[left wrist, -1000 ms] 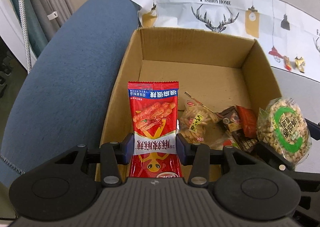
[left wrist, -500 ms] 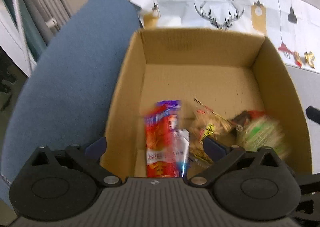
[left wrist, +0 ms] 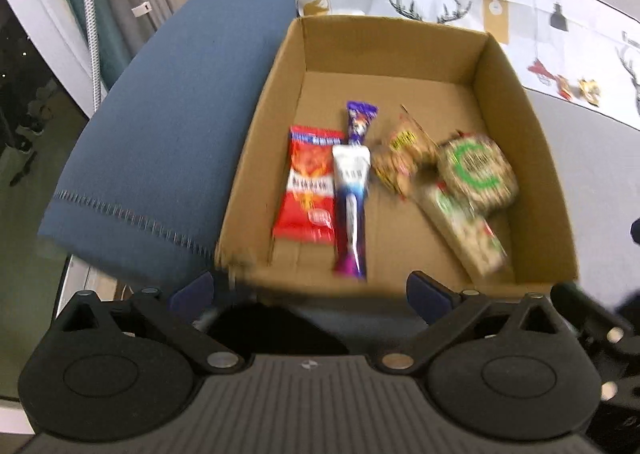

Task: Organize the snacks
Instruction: 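Withdraw both tools above the box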

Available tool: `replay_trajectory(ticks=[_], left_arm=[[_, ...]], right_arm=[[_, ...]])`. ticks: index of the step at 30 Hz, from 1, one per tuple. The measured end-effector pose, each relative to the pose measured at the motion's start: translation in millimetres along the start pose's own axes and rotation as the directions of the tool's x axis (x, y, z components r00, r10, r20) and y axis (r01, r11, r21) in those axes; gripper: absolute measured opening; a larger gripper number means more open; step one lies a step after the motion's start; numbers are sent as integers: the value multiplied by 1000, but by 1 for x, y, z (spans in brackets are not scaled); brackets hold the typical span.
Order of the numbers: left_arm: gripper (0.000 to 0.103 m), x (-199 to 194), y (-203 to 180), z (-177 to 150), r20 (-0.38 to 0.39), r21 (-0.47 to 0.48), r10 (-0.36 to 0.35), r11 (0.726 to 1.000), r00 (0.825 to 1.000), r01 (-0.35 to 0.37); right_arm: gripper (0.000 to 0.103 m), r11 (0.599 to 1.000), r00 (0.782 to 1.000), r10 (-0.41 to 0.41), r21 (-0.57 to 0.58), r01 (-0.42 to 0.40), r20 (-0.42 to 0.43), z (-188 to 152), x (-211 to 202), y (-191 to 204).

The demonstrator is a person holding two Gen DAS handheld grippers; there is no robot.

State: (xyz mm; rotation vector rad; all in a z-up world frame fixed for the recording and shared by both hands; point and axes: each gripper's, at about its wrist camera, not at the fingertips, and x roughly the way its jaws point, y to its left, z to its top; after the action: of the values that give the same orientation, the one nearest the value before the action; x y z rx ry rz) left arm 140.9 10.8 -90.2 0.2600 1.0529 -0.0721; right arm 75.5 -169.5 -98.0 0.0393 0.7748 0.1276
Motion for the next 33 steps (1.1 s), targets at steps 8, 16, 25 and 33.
replay_trajectory(ticks=[8,16,25,33], left_arm=[[103,-48,-13,-48,46,1,11,1000,999,-11],[103,-82,-26,-79,93,-21,9,1000,996,-7],[103,-106,-37,-92,140,3,4,1000,990,-5],[103,-115,-39,-94,162,9,7,1000,987,-9]], right_arm=[[102,1000,995,-3,-6,3,95,-21,-72,13],[102,999,980,-35,-19,39,197,-39,-121,15],[102,998,965,-45,-32,55,257,-58,-154,12],[102,998,959,-39,-34,50,282,-59,-163,12]])
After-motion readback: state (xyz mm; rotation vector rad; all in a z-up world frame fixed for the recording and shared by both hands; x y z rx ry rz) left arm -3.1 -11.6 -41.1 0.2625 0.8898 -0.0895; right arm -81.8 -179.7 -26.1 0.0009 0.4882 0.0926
